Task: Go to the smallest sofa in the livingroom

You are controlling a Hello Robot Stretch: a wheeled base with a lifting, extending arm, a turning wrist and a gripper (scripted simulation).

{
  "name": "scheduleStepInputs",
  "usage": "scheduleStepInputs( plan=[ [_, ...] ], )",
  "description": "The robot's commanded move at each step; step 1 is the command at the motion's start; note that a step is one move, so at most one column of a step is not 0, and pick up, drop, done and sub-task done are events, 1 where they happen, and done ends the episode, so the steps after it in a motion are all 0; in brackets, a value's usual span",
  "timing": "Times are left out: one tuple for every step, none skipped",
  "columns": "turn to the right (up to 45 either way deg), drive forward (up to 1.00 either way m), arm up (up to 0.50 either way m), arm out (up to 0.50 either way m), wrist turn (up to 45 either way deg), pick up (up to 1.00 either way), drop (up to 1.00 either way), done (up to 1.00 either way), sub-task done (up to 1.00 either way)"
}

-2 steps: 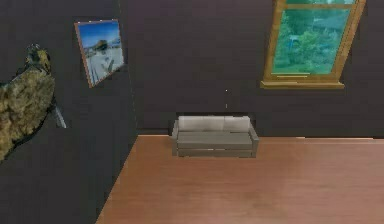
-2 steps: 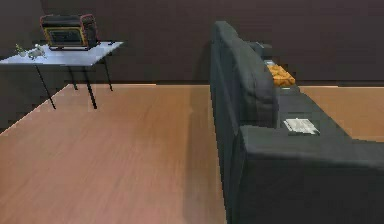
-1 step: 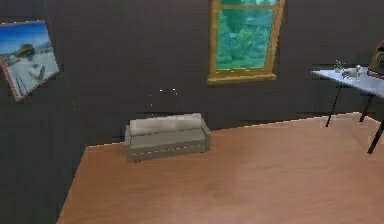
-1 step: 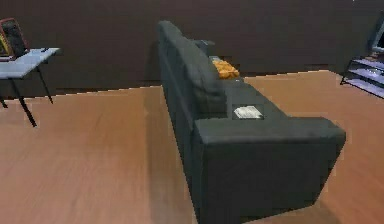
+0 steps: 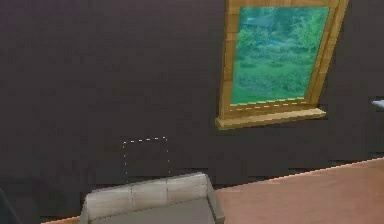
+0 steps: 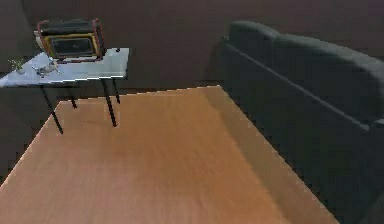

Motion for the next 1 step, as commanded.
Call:
scheduleStepInputs(
  plan=[
    [18.0, 0.0, 0.0, 0.0, 0.0, 0.0, 0.0, 0.0, 0.0]
  ],
)
